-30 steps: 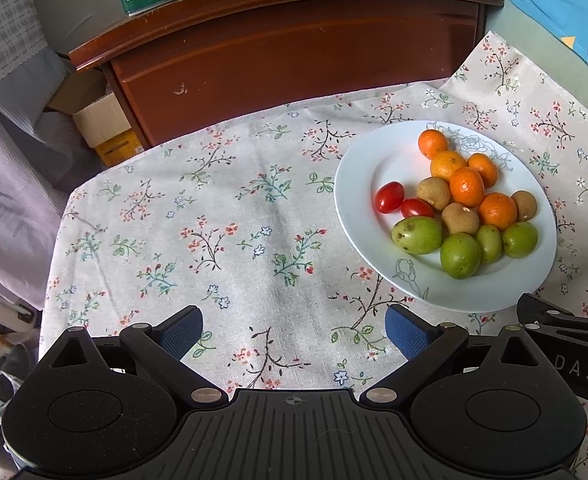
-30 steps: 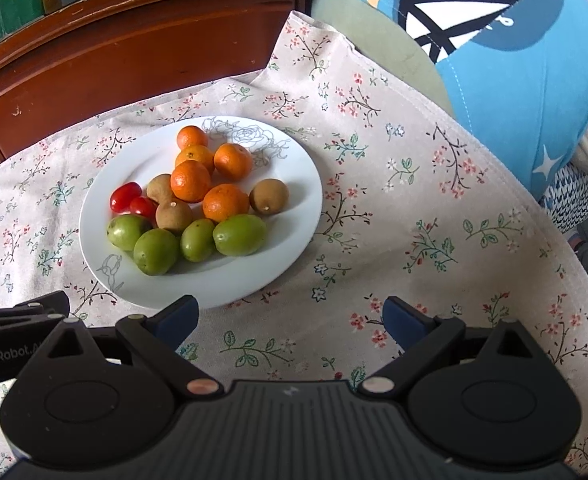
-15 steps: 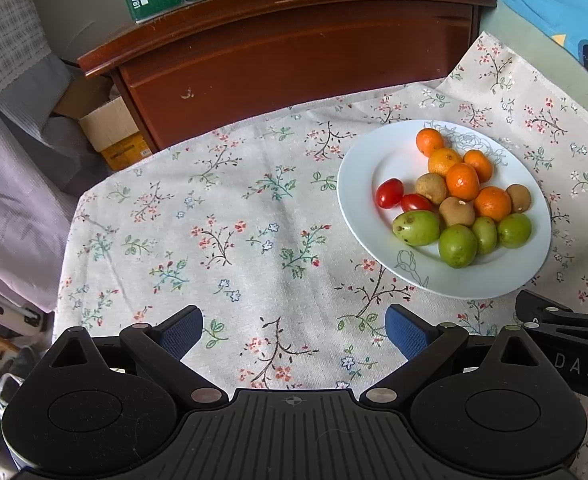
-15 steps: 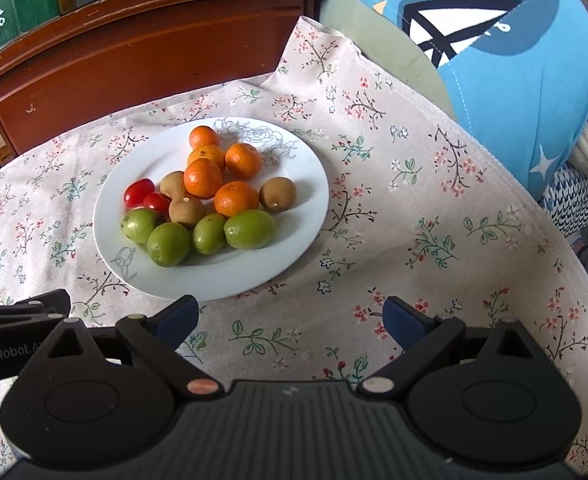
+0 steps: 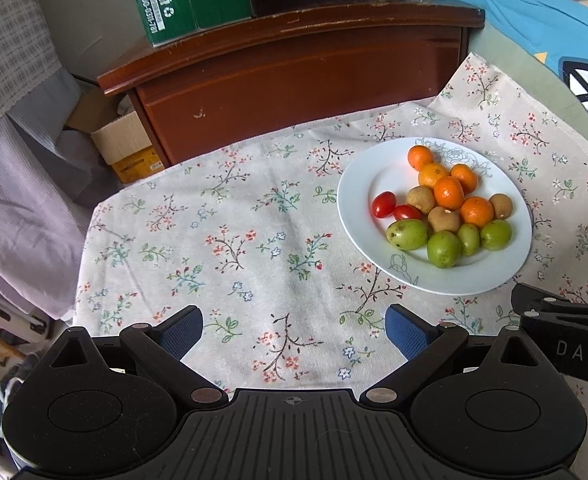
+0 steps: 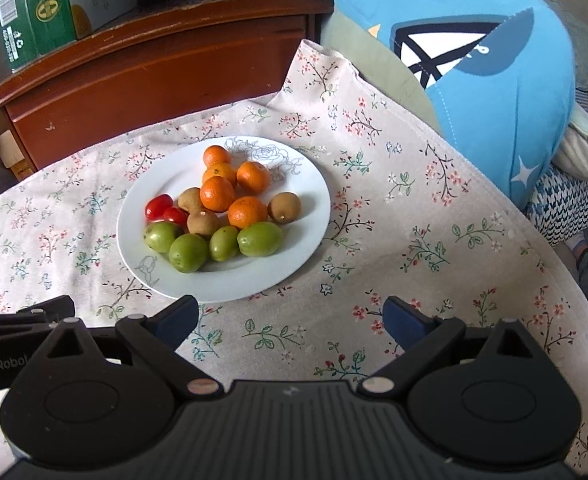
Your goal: Organize fruits
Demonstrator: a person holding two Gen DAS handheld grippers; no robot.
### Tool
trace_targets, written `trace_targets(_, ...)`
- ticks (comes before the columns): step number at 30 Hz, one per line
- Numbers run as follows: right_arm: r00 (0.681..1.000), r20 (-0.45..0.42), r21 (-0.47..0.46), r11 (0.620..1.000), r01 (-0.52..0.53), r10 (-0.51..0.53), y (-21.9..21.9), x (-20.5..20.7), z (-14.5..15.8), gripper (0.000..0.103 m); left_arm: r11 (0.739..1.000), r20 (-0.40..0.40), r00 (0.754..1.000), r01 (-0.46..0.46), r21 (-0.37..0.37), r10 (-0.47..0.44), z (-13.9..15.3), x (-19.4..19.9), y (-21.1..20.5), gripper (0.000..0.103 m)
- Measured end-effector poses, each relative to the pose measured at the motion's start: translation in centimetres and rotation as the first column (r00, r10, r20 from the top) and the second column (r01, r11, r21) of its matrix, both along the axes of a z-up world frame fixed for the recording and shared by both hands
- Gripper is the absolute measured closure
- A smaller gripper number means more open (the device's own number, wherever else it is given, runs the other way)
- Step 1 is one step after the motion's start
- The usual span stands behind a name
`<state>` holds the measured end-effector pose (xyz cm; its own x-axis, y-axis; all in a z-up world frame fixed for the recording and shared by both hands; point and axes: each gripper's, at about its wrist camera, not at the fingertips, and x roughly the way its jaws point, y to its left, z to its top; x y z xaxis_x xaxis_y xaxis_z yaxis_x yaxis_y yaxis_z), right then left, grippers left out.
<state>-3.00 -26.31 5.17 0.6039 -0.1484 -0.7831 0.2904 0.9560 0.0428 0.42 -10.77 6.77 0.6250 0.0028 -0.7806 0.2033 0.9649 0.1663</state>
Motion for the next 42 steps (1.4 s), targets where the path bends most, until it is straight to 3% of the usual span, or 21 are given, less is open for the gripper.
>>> trace_targets(17,0.996,0.022,0.046,0.995,-0.089,0.088,3.0,-4.1,0.4,0.005,0.997,-0.018,0.998,-0.066,-0.039,0.066,0.5,-5.7,4.4,0.004)
trace_targets(29,0.992,-0.005,0.057,0.991,-0.123,0.123,6.7,-7.7,-2.7,0.004,0.995,-0.030,0.994,-0.103,-0.015,0.102,-1.3,-8.7,8.8,0.004)
trace_targets(42,0.982,0.016,-0.020,0.982,-0.188,0.189,9.2,-6.1,-5.7,0.002,0.986,-0.079,0.984,-0.161,-0.038,0.158,-2.9,-8.1,11.2,0.004)
